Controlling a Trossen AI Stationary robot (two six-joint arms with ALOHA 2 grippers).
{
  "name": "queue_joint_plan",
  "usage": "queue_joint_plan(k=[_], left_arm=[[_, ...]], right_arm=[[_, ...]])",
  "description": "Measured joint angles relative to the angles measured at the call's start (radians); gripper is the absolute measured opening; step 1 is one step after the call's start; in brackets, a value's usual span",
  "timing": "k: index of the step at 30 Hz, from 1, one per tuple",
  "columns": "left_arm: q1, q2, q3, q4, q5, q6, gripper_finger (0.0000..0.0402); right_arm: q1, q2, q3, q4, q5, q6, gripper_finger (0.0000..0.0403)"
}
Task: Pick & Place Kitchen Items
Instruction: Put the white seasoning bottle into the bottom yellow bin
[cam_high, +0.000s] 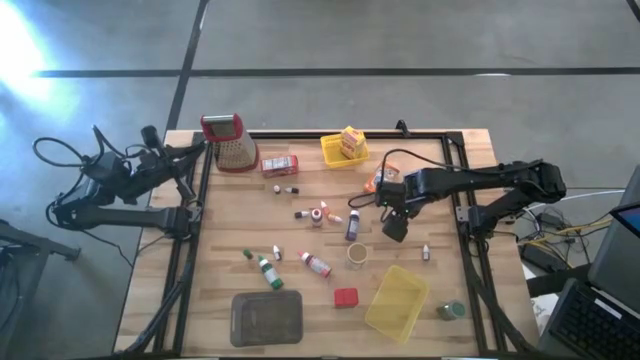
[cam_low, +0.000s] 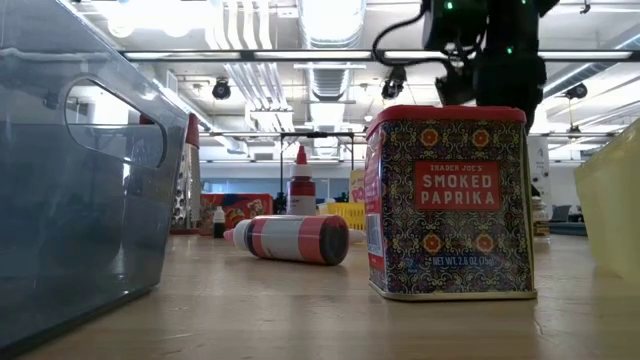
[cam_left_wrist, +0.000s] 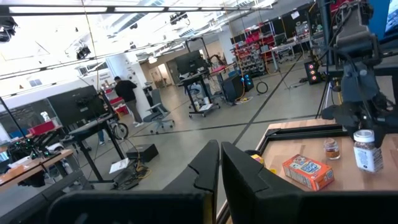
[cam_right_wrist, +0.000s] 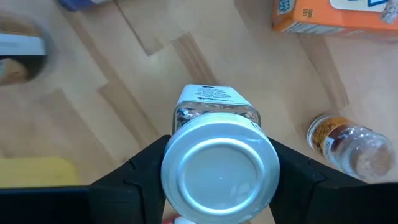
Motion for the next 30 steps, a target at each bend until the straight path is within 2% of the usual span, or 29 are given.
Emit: queue_joint_plan(k=[8, 17, 22, 30], left_arm=[[0.000, 0.000, 0.000, 0.000, 0.000, 0.000, 0.0023], [0.000, 0.000, 0.000, 0.000, 0.000, 0.000, 0.0023], [0.001, 0.000, 0.000, 0.000, 0.000, 0.000, 0.0023], [0.001, 0.000, 0.000, 0.000, 0.000, 0.000, 0.0023]], right_arm=[[0.075, -0.012, 0.186, -0.140, -0.029, 0.015, 0.0212], [0.278, -0.013, 0.378, -0.181, -0.071, 0.131, 0.0200], [0.410, -0.013, 0.413, -0.182, -0.069, 0.237, 0.0214], [0.564, -0.007, 0.391, -0.181, -0.009, 0.424, 0.0200]])
